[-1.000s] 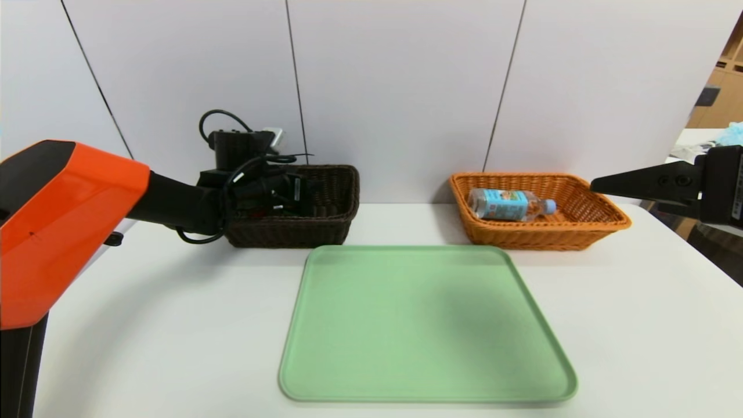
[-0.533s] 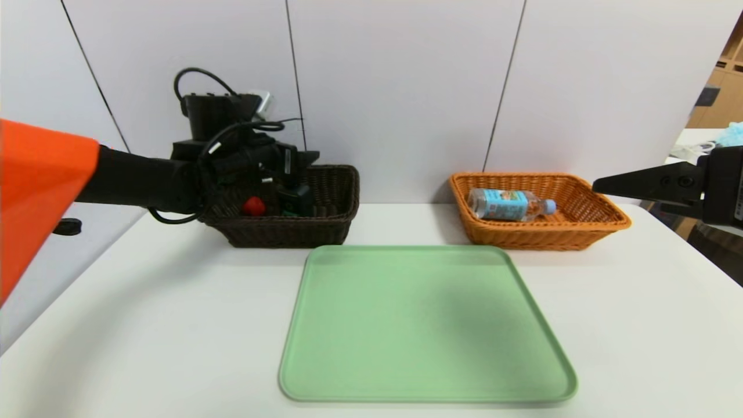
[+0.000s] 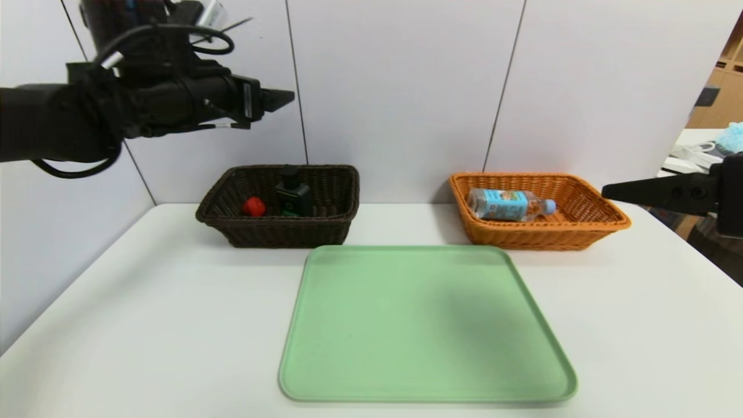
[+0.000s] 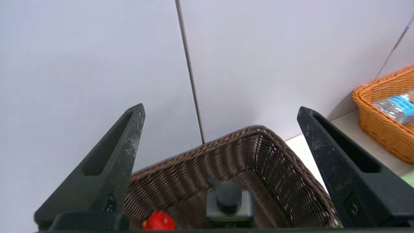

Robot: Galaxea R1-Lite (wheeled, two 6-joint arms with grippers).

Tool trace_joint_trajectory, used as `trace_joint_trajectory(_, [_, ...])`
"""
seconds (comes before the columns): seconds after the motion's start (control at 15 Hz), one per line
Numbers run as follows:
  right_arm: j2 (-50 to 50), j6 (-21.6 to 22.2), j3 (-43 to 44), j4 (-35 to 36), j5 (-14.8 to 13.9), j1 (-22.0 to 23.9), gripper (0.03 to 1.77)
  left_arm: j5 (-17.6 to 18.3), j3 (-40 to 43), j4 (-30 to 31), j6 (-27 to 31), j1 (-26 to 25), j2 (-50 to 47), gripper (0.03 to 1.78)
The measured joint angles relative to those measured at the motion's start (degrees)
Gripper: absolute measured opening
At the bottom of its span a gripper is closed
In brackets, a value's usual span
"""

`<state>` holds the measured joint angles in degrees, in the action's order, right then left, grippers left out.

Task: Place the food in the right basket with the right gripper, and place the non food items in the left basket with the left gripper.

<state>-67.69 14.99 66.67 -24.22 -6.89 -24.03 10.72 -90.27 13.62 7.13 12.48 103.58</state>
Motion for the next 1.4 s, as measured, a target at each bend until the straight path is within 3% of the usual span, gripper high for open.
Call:
trace_joint_trajectory(0.2, [1.5,-7.5,-4.8,0.4,-3.6,3.1,1.70,-1.0,5.0,-9.4,1.9,-1.8,-9.3,1.69])
trace_joint_trajectory(0.33, [2.6,-10.7,-6.9,0.5,-4.9,6.4,1.70,-4.0,10.1,-12.1,2.0,-2.7,-15.4,1.69])
trace_joint_trajectory(0.8, [6.2,-11.1,-12.0,0.6,-4.8,17.1,1.70,-14.1,25.5,-13.2,0.9,-4.4,-33.7,1.69])
trace_joint_trajectory(1.0, [7.1,-11.1,-14.3,1.7,-4.7,20.2,1.70,-14.7,32.7,-12.9,0.7,-8.0,-39.8,1.69])
trace_joint_trajectory(1.27, [9.8,-12.4,-21.5,9.1,-5.0,21.5,1.70,-14.7,44.8,-13.2,0.7,-11.8,-51.0,1.69])
trace_joint_trajectory(1.4, [11.9,-12.6,-23.2,9.6,-5.2,22.1,1.70,-15.0,49.9,-13.2,0.3,-12.4,-57.2,1.69])
